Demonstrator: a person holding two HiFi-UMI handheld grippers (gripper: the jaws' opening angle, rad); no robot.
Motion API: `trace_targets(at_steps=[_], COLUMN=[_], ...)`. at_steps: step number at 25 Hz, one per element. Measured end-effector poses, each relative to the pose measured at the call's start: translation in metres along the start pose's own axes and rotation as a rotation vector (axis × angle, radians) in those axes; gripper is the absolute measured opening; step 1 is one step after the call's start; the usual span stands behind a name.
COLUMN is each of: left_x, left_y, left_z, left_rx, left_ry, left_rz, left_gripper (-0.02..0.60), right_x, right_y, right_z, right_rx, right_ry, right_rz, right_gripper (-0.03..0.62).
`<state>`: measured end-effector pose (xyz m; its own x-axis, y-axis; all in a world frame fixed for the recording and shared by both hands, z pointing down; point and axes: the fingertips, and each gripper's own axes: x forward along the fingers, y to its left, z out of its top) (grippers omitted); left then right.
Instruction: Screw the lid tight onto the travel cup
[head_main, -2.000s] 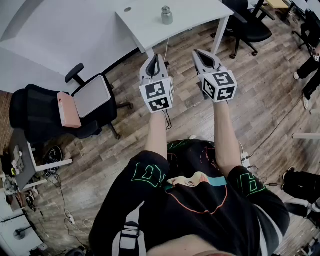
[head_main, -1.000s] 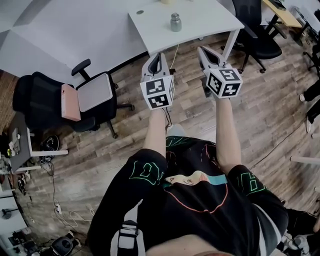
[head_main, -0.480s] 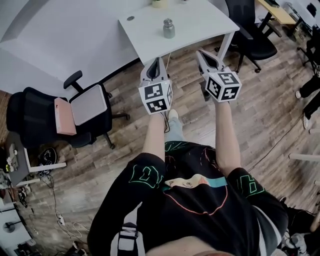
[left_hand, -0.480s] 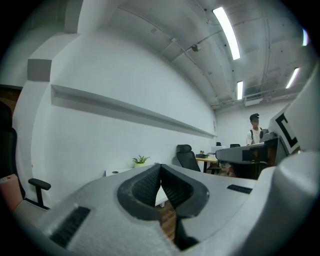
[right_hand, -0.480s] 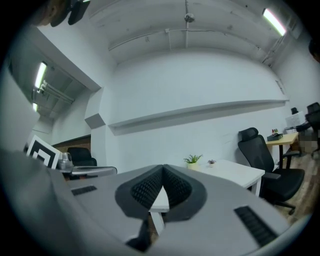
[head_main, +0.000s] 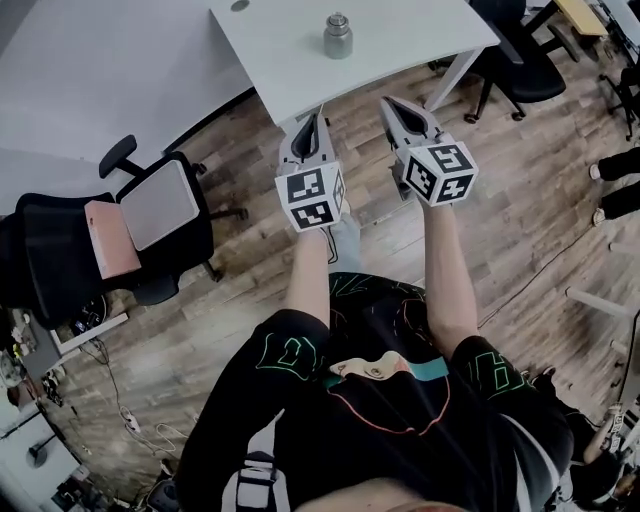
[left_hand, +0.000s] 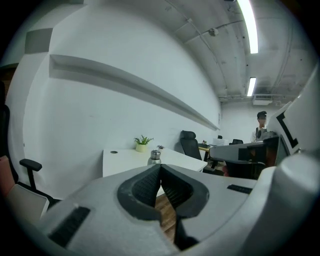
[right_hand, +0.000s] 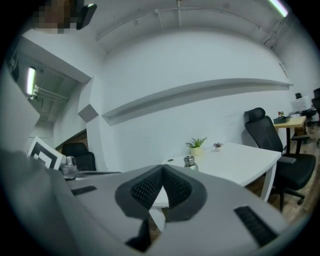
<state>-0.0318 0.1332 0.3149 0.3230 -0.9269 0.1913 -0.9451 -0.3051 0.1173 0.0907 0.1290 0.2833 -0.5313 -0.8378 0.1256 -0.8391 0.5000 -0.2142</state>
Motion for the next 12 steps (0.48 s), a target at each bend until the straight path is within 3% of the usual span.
trace_targets(at_steps=[6, 12], left_x=[0.059, 0.124], left_y=[0.03, 0.05], left_z=[0.004, 0.017], left_rx=[-0.016, 0.057], left_ry=[0.025, 0.013], left_rz=[-0.014, -0.082], left_gripper=[0.003, 0.003], right_x=[0.078, 0.139], right_y=[-0.032, -0.057], right_z=[0.026, 0.022], right_rx=[-0.004, -0.007], right_ry=[-0.002, 0.023], right_rz=[-0.011, -0.023], right_gripper=[0.005, 0.006])
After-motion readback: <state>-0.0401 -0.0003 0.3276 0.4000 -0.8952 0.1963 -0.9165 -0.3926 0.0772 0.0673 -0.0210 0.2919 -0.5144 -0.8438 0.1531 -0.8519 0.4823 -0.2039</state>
